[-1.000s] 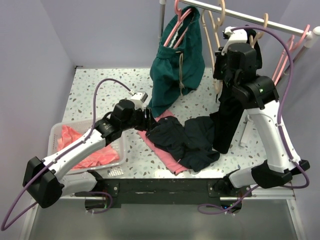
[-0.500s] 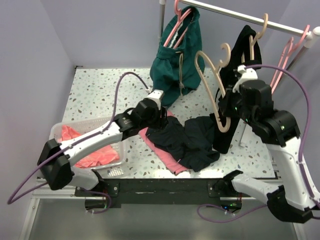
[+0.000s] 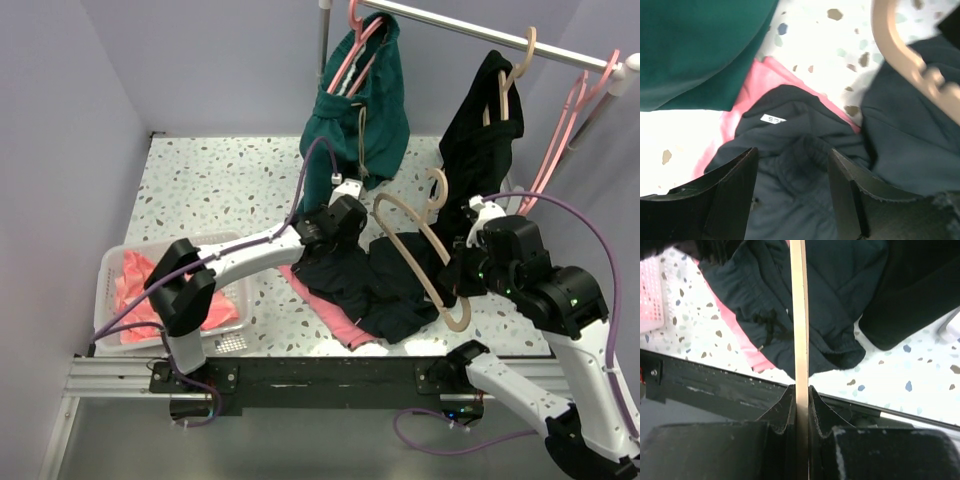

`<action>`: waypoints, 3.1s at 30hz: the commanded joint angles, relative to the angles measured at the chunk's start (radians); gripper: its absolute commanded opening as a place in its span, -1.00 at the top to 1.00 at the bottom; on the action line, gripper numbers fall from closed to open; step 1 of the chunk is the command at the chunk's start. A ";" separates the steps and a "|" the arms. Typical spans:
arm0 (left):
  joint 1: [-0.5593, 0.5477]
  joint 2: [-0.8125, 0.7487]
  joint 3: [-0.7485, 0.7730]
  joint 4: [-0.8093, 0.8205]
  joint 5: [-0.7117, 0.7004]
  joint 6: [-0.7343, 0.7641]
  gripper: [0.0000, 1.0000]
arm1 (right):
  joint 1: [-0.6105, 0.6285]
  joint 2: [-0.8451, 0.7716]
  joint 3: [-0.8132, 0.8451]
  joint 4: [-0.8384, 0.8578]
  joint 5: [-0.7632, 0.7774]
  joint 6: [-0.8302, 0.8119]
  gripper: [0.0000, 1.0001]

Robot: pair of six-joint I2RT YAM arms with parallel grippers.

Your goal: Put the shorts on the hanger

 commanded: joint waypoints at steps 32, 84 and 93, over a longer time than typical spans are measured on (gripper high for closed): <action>0.058 -0.210 -0.226 0.036 -0.032 -0.026 1.00 | 0.161 0.062 0.086 -0.115 -0.227 -0.064 1.00; 0.058 -0.575 -0.390 0.289 0.258 0.240 0.55 | 0.276 -0.246 -0.695 0.933 -0.267 0.050 1.00; 0.035 -0.679 -0.502 0.472 0.425 0.269 -0.17 | 0.278 -0.248 -0.732 0.941 -0.250 0.010 1.00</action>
